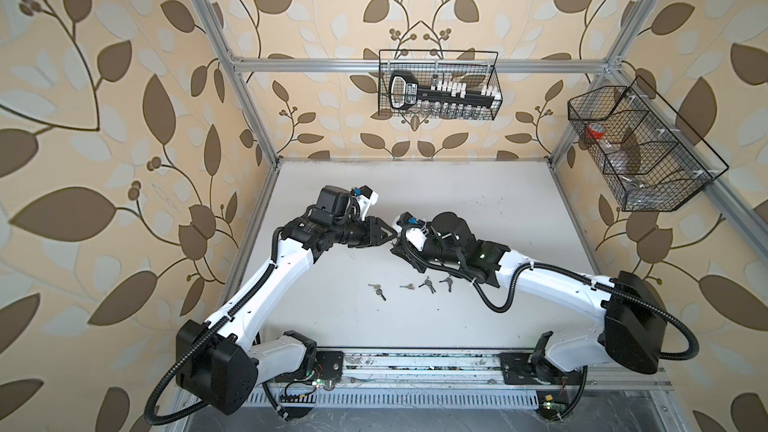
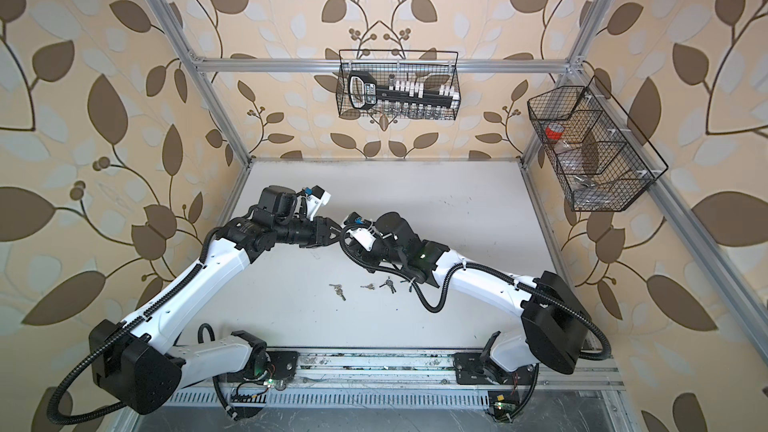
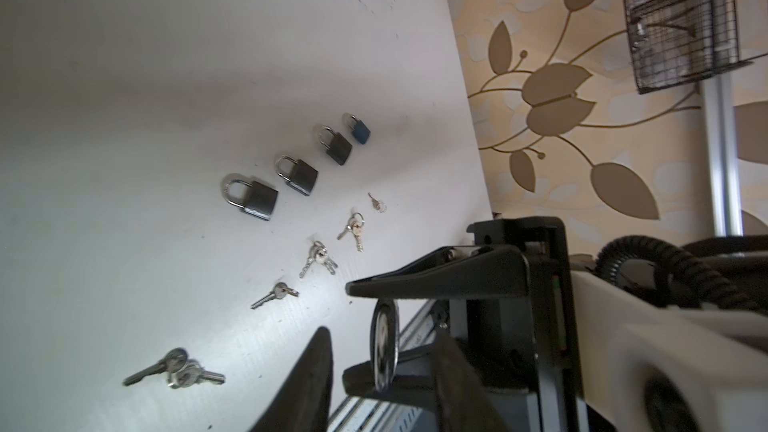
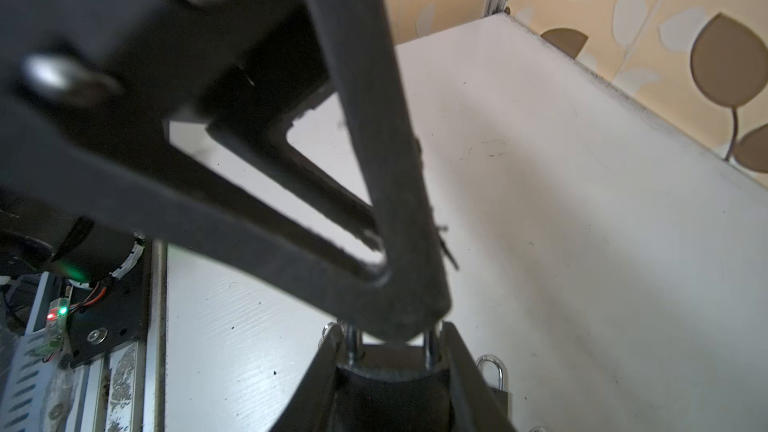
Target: Lock with the key
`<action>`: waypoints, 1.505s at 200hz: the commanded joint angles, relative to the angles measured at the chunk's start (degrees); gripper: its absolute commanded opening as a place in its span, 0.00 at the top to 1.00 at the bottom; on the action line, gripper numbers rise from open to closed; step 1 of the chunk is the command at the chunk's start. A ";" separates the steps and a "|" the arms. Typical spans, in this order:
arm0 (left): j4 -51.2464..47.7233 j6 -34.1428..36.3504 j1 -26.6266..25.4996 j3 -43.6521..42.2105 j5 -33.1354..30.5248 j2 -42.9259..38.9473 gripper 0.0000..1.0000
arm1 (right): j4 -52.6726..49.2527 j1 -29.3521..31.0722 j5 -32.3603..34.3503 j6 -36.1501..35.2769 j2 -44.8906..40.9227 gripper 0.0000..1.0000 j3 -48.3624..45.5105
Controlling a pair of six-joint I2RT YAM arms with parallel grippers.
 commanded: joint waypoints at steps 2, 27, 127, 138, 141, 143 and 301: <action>-3.59 -4.02 4.40 0.31 -17.81 -6.42 0.29 | -0.79 -0.16 3.21 5.68 4.24 0.82 1.73; -6.24 -5.90 12.05 -2.48 -19.85 -9.71 0.01 | -4.92 0.33 5.99 7.42 10.86 0.83 5.70; -5.40 -6.43 13.57 -7.62 -22.59 -15.19 0.01 | -17.29 2.36 10.18 6.20 29.45 0.82 20.02; -5.57 -6.30 13.56 -7.62 -23.23 -15.36 0.01 | -18.04 2.31 10.60 6.29 30.59 0.82 20.94; -5.58 -6.33 13.57 -7.75 -23.37 -15.49 0.01 | -18.06 2.31 10.82 6.36 30.78 0.82 21.05; -5.58 -6.34 13.53 -7.70 -23.54 -15.51 0.01 | -18.13 2.35 10.86 6.44 30.92 0.82 21.14; 21.66 0.36 13.55 -31.37 -51.36 -25.49 0.01 | -14.68 0.02 10.01 7.60 28.55 0.40 19.58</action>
